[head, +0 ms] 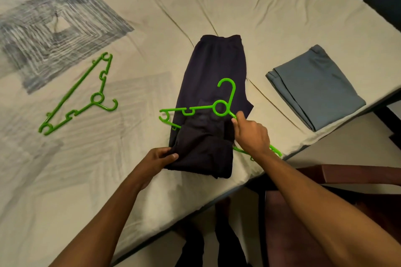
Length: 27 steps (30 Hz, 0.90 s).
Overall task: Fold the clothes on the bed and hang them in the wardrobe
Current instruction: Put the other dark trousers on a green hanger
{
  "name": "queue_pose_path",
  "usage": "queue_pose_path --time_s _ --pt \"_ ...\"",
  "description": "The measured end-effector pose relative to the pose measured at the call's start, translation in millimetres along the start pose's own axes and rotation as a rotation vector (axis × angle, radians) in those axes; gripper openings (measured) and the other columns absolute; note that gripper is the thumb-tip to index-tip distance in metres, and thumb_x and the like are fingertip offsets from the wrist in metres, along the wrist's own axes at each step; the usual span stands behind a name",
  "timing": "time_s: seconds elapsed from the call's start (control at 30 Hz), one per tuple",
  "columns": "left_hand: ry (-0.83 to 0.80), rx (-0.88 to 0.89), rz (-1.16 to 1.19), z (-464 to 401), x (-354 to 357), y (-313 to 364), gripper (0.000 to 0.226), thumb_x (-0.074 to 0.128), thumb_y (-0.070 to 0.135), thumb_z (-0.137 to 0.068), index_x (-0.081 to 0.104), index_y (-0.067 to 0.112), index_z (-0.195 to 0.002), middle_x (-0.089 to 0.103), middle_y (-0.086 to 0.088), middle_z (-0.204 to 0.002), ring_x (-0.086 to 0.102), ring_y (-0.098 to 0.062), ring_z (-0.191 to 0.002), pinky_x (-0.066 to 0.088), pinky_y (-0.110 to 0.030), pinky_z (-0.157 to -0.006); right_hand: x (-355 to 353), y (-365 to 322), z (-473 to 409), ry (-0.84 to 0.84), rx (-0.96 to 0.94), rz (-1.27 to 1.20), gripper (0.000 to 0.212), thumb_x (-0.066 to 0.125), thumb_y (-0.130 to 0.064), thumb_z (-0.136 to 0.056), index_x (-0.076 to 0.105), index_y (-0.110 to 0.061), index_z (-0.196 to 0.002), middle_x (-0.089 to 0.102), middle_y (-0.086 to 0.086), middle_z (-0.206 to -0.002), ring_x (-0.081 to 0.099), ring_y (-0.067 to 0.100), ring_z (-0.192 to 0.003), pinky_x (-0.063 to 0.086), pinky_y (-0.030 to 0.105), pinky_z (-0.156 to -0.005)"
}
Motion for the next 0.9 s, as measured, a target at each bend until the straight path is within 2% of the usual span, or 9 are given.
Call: queue_pose_path --time_s 0.13,0.2,0.27,0.33,0.47,0.63,0.7,0.8,0.9 --pt "-0.124 0.023 0.011 3 -9 -8 0.049 0.073 0.040 -0.084 0.069 0.009 -0.122 0.072 -0.009 -0.118 0.067 -0.024 -0.111 0.051 -0.030 -0.093 6 29 -21 0.049 0.097 0.034 0.030 0.030 -0.039 -0.107 0.043 -0.012 -0.111 0.070 0.019 -0.085 0.065 0.044 -0.076 0.035 0.038 -0.060" --pt "-0.139 0.005 -0.010 0 -15 -17 0.059 0.073 0.046 -0.079 0.068 0.010 -0.125 0.070 -0.013 -0.122 0.064 -0.031 -0.117 0.048 -0.035 -0.097 6 46 -32 0.092 0.190 0.008 0.031 0.033 -0.037 -0.107 0.044 -0.010 -0.113 0.069 0.023 -0.088 0.065 0.046 -0.080 0.035 0.040 -0.062" --pt "-0.148 -0.002 -0.026 -4 -19 -26 0.056 0.072 0.045 -0.082 0.067 0.009 -0.125 0.068 -0.019 -0.123 0.060 -0.039 -0.119 0.047 -0.040 -0.099 9 60 -43 0.125 0.260 -0.018 0.030 0.034 -0.035 -0.107 0.046 -0.008 -0.113 0.068 0.026 -0.089 0.063 0.048 -0.080 0.034 0.041 -0.062" --pt "-0.143 -0.008 -0.032 -9 -21 -29 0.051 0.070 0.041 -0.085 0.067 0.010 -0.125 0.067 -0.020 -0.123 0.061 -0.039 -0.119 0.046 -0.044 -0.102 11 71 -56 0.153 0.301 -0.034 0.029 0.035 -0.033 -0.107 0.046 -0.006 -0.111 0.067 0.027 -0.089 0.062 0.048 -0.080 0.034 0.041 -0.062" --pt "-0.148 -0.022 -0.037 -17 -22 -31 0.033 0.065 0.025 -0.095 0.067 0.012 -0.125 0.071 -0.013 -0.120 0.066 -0.028 -0.114 0.050 -0.032 -0.095 12 88 -82 0.161 0.313 0.003 0.031 0.033 -0.033 -0.108 0.047 -0.007 -0.113 0.068 0.025 -0.091 0.062 0.046 -0.079 0.034 0.039 -0.062" --pt "-0.141 -0.055 -0.031 -25 -25 -31 0.030 0.058 0.017 -0.098 0.066 0.012 -0.127 0.073 -0.010 -0.115 0.069 -0.023 -0.106 0.052 -0.025 -0.086 16 108 -107 0.173 0.300 0.067 0.030 0.032 -0.033 -0.108 0.047 -0.007 -0.114 0.068 0.021 -0.089 0.055 0.036 -0.068 0.035 0.037 -0.060" --pt "-0.159 -0.086 -0.046 -25 -26 -39 0.031 0.065 0.021 -0.096 0.067 0.014 -0.126 0.071 -0.009 -0.120 0.067 -0.024 -0.111 0.051 -0.028 -0.089 14 126 -113 0.222 0.401 0.008 0.029 0.034 -0.030 -0.108 0.047 -0.005 -0.116 0.068 0.026 -0.094 0.064 0.044 -0.081 0.040 0.043 -0.063" --pt "-0.123 -0.141 -0.059 -26 -30 -48 0.031 0.068 0.023 -0.094 0.068 0.018 -0.125 0.072 -0.008 -0.119 0.068 -0.017 -0.105 0.050 -0.022 -0.084 7 163 -119 0.281 0.634 -0.176 0.028 0.037 -0.026 -0.106 0.046 -0.002 -0.120 0.063 0.033 -0.108 0.061 0.052 -0.099 0.047 0.051 -0.076" --pt "-0.097 -0.170 -0.058 -28 -30 -51 0.036 0.072 0.031 -0.089 0.070 0.022 -0.123 0.073 -0.005 -0.118 0.068 -0.017 -0.106 0.048 -0.026 -0.088 1 181 -125 0.284 0.661 -0.228 0.030 0.037 -0.026 -0.106 0.046 -0.002 -0.122 0.060 0.035 -0.114 0.058 0.053 -0.104 0.045 0.053 -0.081"
Point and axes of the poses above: each hand's wrist, its own z-axis away from the middle knuckle, its own x-axis out of the palm, y = z × x, the point moved 6 cm from there along -z, towards the middle knuckle
